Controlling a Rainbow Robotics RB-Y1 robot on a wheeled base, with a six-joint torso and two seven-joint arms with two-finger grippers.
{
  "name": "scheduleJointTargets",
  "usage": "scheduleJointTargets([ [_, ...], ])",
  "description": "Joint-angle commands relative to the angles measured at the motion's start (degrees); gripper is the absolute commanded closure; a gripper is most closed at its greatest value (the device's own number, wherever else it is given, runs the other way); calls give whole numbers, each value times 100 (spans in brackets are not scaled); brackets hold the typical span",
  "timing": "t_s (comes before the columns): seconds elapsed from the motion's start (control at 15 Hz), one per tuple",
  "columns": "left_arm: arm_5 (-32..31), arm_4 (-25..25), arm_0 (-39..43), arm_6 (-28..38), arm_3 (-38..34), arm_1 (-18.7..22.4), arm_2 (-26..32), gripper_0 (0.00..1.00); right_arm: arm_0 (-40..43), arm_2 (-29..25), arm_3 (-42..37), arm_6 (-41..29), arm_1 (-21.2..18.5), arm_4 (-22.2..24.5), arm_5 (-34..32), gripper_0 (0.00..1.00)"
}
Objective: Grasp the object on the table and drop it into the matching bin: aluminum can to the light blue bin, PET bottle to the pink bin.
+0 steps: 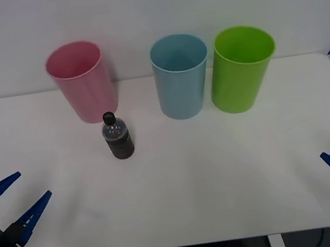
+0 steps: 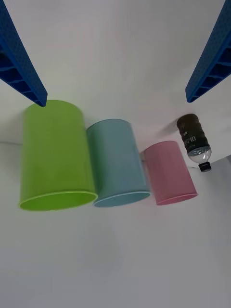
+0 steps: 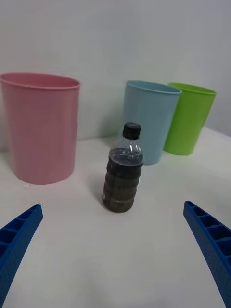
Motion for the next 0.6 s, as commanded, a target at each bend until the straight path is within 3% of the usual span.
scheduleJointTargets([
  [0.07, 464, -83, -49, -29, -2, -1, -415, 0, 0, 0, 0, 0, 0, 0, 0, 0],
  [0.27, 781, -399, -190, -73, 15, -176, -669, 0, 0, 0, 0, 0, 0, 0, 0, 0],
  [0.6, 948, -1208, -462, -56, 15, -941, -661, 0, 0, 0, 0, 0, 0, 0, 0, 0],
])
